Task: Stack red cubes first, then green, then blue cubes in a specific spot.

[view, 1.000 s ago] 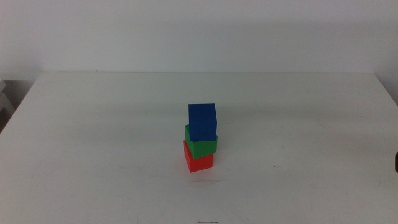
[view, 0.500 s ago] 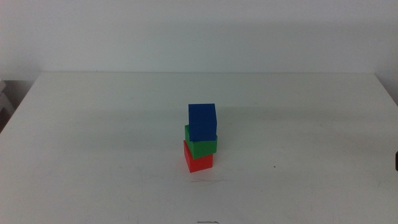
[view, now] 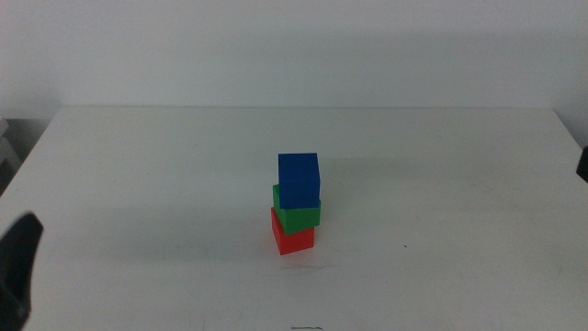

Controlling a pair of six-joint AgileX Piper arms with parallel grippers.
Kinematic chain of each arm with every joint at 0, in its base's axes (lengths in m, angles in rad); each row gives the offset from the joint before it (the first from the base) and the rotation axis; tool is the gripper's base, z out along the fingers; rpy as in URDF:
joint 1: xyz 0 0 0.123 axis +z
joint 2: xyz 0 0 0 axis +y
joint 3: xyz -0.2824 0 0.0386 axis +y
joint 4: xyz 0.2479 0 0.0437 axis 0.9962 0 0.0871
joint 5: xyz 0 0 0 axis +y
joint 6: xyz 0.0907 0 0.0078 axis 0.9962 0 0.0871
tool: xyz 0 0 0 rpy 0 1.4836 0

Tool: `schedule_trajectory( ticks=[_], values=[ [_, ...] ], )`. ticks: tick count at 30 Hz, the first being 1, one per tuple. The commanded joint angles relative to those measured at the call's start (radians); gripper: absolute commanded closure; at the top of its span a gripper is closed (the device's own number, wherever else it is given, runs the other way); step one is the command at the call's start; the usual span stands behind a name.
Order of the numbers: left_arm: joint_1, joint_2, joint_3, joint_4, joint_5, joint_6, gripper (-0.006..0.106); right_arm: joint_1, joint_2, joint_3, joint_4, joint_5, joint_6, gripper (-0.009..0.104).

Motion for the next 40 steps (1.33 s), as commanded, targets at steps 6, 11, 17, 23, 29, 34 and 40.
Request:
schedule_trajectory(
  ticks=[6,11,17,23,29,34,40],
  values=[
    [0.000,-0.147,0.146,-0.015,-0.085,-0.010,0.011,-0.330,-0.043,0.265,0.139,-0.395,-0.006,0.001],
    [0.000,-0.238,0.194,-0.013,-0.022,-0.010,0.011,-0.421,-0.222,0.464,0.127,-0.410,-0.006,0.001],
    [0.000,-0.262,0.195,-0.008,-0.023,-0.010,0.011,-0.441,-0.452,0.630,0.084,-0.405,-0.006,0.001],
    [0.000,-0.262,0.195,-0.008,-0.023,-0.010,0.011,-0.441,-0.564,0.700,0.083,-0.370,-0.006,0.001],
    [-0.001,-0.259,0.195,-0.008,-0.023,-0.010,0.011,-0.441,-0.563,0.700,0.083,-0.370,-0.006,0.001],
    [0.039,-0.269,0.195,-0.008,-0.021,-0.010,0.011,-0.441,-0.563,0.700,0.083,-0.370,-0.006,0.001],
    [0.060,-0.269,0.195,-0.008,-0.022,-0.010,0.011,-0.441,-0.563,0.700,0.083,-0.372,-0.006,0.001]
  ],
)
